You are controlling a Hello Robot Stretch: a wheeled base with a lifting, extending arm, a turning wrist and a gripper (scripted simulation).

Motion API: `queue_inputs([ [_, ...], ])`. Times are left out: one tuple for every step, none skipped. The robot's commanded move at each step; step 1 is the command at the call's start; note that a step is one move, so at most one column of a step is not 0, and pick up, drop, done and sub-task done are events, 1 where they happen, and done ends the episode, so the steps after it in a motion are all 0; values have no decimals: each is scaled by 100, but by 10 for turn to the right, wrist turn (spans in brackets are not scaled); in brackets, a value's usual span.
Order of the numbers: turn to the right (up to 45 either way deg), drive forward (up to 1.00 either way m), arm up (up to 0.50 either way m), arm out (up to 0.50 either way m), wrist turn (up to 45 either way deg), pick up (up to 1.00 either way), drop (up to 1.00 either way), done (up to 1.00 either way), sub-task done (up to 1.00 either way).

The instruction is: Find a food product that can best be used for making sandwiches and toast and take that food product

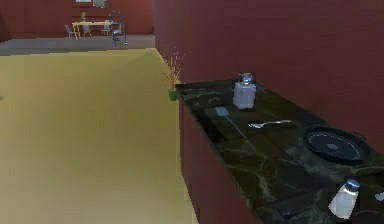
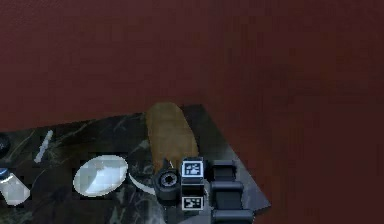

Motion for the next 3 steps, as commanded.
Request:
queue_inputs([
  [0, 0, 0, 0, 0, 100, 0, 0, 0],
  [0, 0, 10, 0, 0, 0, 0, 0, 0],
  [0, 0, 0, 0, 0, 0, 0, 100, 0],
])
